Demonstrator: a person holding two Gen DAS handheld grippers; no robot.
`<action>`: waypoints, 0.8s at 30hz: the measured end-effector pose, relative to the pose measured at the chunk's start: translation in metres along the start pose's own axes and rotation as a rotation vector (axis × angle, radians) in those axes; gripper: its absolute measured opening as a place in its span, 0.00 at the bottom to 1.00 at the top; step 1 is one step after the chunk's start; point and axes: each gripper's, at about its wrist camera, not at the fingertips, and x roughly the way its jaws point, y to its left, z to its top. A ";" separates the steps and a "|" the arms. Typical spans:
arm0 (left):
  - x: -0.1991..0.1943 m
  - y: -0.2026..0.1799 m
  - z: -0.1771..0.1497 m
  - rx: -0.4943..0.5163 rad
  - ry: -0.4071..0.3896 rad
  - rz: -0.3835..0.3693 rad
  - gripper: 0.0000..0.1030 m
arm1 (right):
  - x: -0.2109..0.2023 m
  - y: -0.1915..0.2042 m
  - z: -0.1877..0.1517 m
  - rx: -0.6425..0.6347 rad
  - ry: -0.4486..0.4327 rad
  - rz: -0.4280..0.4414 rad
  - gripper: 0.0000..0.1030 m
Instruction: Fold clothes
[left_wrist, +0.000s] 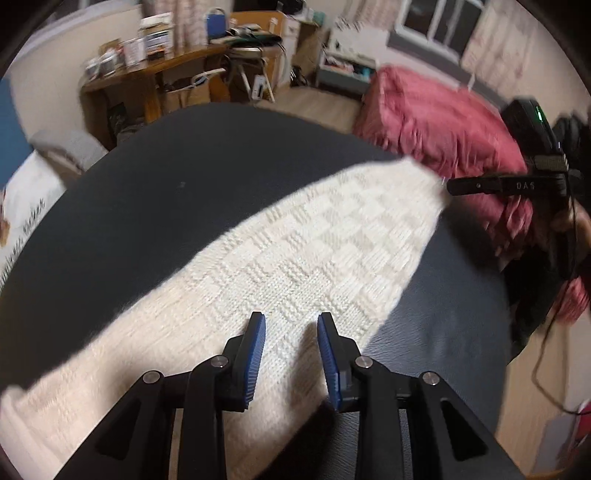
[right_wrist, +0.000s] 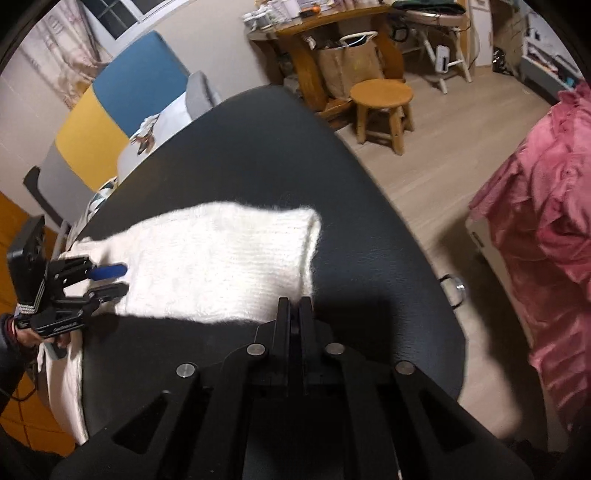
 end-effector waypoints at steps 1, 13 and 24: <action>-0.003 0.004 0.000 -0.013 -0.013 0.003 0.28 | -0.009 0.005 0.003 -0.007 -0.033 -0.015 0.06; 0.005 0.022 -0.011 -0.061 -0.001 0.096 0.28 | 0.049 0.039 0.023 -0.093 -0.047 -0.182 0.13; -0.047 0.067 -0.039 -0.140 -0.119 0.082 0.28 | 0.054 0.130 0.018 -0.312 -0.077 -0.169 0.16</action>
